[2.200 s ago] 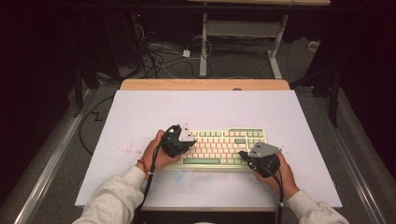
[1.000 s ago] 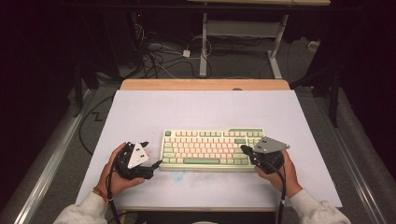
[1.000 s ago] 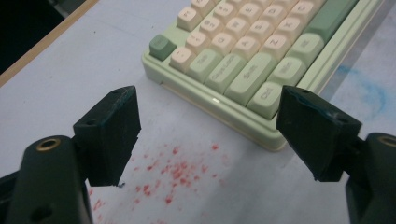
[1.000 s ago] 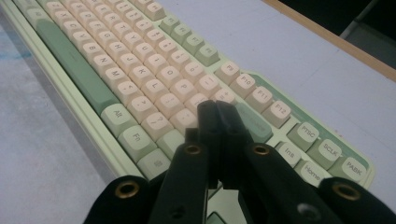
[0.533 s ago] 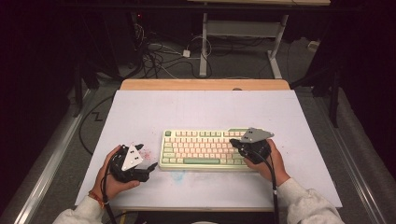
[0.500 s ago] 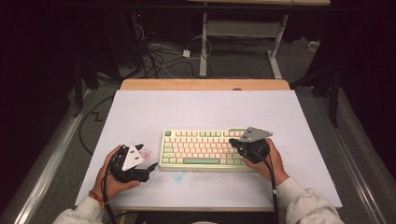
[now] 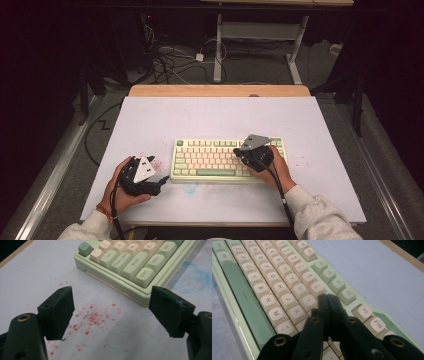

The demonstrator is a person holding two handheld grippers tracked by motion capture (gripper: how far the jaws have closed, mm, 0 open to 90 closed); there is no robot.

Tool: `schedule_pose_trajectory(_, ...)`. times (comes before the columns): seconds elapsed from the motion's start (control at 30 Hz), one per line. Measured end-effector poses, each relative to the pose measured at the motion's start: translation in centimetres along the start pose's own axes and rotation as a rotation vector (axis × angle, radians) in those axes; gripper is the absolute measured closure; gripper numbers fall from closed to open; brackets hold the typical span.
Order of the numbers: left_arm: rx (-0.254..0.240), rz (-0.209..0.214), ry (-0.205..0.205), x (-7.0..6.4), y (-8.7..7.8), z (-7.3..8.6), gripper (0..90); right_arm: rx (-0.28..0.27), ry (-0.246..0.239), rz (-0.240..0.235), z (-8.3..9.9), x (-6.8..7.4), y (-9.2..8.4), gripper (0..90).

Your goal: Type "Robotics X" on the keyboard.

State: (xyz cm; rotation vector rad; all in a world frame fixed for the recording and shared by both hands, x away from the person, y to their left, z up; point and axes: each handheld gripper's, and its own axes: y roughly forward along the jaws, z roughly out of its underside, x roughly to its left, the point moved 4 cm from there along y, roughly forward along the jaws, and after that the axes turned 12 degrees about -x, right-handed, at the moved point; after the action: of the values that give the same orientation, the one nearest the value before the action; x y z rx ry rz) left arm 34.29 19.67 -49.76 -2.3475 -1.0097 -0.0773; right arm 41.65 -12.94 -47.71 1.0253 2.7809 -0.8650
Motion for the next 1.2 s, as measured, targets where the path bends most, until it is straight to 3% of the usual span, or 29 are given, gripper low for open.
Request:
schedule_pose_trajectory(0.6, 0.002, 0.008, 0.002, -0.1, 0.0, -0.1, 21.3, 0.05, -0.027, -0.008, 0.2, 0.6, 1.1, 90.0)
schedule_pose_trajectory(0.9, -0.001, 0.007, 0.008, -0.1, -0.1, -0.1, 21.3, -0.042, -0.001, -0.005, -0.9, 0.4, -0.4, 85.3)
schedule_pose_trajectory(1.2, 0.007, 0.012, 0.013, -0.2, 0.0, -0.1, 21.3, -0.118, 0.021, 0.02, -1.6, 0.1, -2.2, 67.8)
